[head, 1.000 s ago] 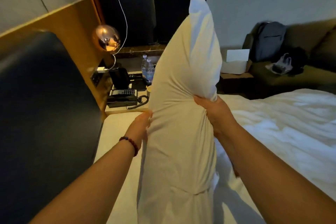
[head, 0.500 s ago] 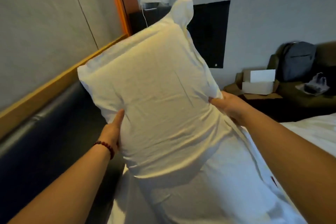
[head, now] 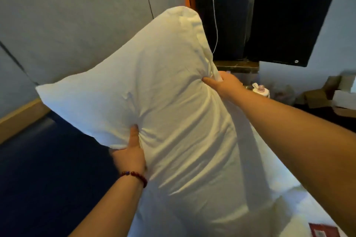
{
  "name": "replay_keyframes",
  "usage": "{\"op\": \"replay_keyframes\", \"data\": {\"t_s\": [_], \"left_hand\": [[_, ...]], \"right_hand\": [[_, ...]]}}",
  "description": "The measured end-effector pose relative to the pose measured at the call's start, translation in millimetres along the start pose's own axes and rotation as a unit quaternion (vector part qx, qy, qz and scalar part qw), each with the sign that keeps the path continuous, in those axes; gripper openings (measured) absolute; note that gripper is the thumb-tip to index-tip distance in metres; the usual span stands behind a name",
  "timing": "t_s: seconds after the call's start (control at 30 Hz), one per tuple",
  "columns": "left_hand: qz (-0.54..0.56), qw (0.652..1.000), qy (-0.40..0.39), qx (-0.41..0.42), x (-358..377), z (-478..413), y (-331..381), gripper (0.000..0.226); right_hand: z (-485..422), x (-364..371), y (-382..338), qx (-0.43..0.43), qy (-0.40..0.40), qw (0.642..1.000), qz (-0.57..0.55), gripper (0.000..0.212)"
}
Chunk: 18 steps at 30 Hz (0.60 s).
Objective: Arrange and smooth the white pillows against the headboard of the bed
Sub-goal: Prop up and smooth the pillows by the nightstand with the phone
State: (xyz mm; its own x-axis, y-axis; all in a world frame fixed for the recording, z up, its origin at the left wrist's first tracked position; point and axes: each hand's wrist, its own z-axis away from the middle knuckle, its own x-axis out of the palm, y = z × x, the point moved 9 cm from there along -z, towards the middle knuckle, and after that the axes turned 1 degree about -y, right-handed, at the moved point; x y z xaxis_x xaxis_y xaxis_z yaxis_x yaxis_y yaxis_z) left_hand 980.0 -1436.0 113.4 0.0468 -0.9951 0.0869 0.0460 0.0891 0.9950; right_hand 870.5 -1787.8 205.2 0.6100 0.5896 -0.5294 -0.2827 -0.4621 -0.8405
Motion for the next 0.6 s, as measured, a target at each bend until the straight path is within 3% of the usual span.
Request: {"op": "replay_keyframes", "data": {"t_s": [0.13, 0.23, 0.3, 0.37, 0.43, 0.5, 0.6], "left_hand": [[-0.105, 0.993, 0.033, -0.052, -24, 8, -28, 0.086], [-0.185, 0.976, 0.006, -0.119, -36, 14, -63, 0.107], [-0.237, 0.962, -0.018, -0.138, -48, 15, -82, 0.101], [-0.273, 0.952, -0.037, -0.137, -53, 15, -88, 0.078], [-0.288, 0.953, -0.034, -0.087, -54, 13, -80, 0.071], [-0.320, 0.947, -0.020, 0.027, -53, 13, -58, 0.090], [-0.408, 0.887, -0.023, 0.216, -36, 27, -6, 0.096]], "right_hand": [[-36, 62, 14, 0.009, -0.038, 0.998, 0.050, 0.053], [-35, 126, 71, 0.109, -0.114, 0.985, 0.068, 0.057], [-22, 170, 99, 0.123, -0.169, 0.977, 0.048, 0.059], [-4, 203, 104, 0.077, -0.209, 0.974, 0.034, 0.066], [14, 216, 109, 0.064, -0.221, 0.972, 0.040, 0.079], [29, 215, 109, 0.032, -0.233, 0.969, 0.070, 0.087], [54, 205, 108, -0.052, -0.254, 0.959, 0.118, 0.088]]}}
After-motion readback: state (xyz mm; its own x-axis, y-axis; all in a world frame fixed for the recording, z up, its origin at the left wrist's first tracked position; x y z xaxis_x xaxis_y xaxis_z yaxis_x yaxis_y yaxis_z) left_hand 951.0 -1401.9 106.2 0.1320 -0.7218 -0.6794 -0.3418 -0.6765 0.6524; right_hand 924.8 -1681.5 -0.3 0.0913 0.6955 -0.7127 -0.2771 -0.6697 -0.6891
